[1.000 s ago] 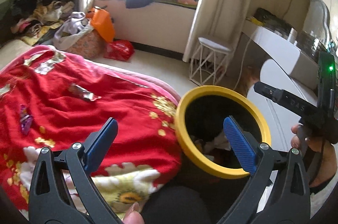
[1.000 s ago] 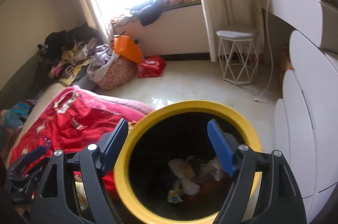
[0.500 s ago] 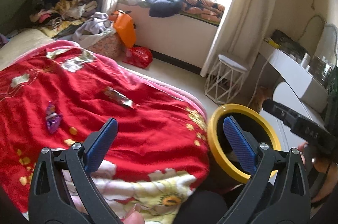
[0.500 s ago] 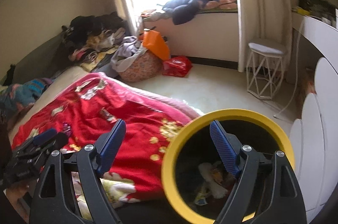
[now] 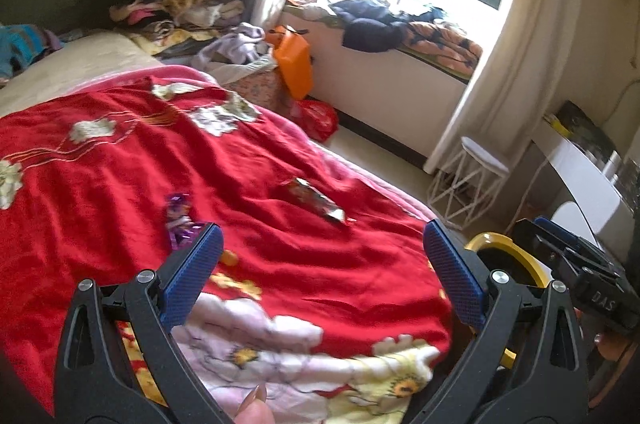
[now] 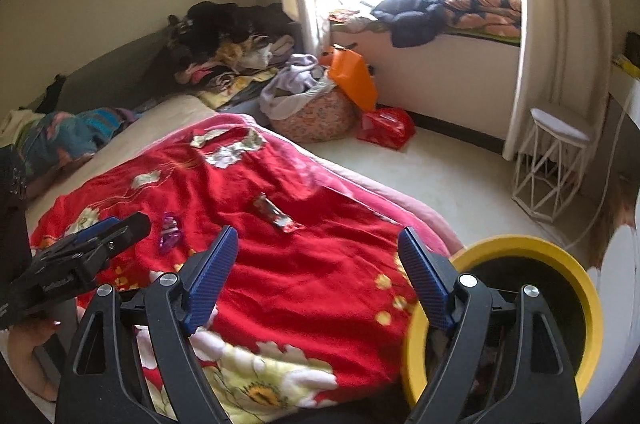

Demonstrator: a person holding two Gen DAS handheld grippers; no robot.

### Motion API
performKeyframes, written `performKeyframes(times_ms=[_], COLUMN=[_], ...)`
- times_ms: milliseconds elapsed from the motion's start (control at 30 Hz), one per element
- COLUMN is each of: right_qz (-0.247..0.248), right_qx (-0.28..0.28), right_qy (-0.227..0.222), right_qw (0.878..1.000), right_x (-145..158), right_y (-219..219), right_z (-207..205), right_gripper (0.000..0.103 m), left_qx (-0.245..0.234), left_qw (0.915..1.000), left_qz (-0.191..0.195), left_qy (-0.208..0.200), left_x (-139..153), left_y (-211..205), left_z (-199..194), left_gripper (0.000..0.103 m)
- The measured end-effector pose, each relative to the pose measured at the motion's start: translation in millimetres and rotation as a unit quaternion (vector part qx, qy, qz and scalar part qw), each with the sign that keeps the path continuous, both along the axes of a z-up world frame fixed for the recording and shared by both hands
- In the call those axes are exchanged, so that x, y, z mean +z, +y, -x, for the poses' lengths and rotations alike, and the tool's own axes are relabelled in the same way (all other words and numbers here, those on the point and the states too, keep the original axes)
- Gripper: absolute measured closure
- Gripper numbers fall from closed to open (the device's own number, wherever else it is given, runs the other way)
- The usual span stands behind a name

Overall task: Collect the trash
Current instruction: 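Move both open grippers over the bedspread toward the purple and red wrappers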

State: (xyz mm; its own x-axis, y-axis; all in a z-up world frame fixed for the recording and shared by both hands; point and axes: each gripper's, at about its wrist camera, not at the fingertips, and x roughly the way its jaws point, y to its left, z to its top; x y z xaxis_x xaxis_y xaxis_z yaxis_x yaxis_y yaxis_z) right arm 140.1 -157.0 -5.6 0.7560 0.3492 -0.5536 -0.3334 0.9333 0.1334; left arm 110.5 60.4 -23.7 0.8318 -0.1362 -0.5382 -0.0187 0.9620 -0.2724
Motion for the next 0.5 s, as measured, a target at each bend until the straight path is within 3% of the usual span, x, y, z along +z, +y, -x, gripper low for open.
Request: performKeyframes(times_ms=[500], right_qz=[0.009], right_qx=[0.044], right_qy=[-0.012], right_qw=[0.999], right_x=[1], right_y=[48], right_z=[-19], right_gripper=[0.021], left_qx=[0.069], left_qw=[0.9974], left_qz=[0.016], left_qy=[0.012], left_x=[-9], left_y=[56], left_z=[4], left_gripper=[0.011])
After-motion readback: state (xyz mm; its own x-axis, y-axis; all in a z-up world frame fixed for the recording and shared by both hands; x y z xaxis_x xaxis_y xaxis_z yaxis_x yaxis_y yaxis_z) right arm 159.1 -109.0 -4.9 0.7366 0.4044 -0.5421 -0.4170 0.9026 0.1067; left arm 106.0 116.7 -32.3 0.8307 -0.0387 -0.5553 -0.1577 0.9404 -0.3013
